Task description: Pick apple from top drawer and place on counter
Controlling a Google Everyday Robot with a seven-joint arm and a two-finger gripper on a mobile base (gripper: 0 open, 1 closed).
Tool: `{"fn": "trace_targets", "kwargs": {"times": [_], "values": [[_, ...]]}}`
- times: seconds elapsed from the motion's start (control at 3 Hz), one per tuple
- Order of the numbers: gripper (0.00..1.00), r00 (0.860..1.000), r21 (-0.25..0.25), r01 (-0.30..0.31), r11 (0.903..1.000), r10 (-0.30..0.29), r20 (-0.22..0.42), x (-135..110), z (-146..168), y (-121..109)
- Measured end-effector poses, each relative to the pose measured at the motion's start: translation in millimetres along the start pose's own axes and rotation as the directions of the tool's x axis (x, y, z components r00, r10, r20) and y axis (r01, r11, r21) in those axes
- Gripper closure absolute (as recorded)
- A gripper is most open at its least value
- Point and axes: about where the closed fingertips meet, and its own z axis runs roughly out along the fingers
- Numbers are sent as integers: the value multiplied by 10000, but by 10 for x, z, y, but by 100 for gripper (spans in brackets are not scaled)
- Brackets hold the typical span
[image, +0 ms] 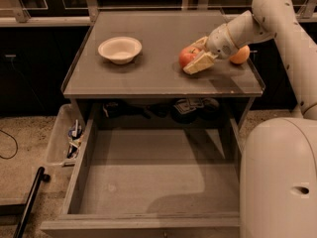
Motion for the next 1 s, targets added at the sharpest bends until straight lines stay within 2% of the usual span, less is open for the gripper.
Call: {"fn": "trace_targets", "kwargs": {"times": [1.0], "values": [[12, 10000, -1, 0, 10000, 0, 0, 0, 1, 0]]}}
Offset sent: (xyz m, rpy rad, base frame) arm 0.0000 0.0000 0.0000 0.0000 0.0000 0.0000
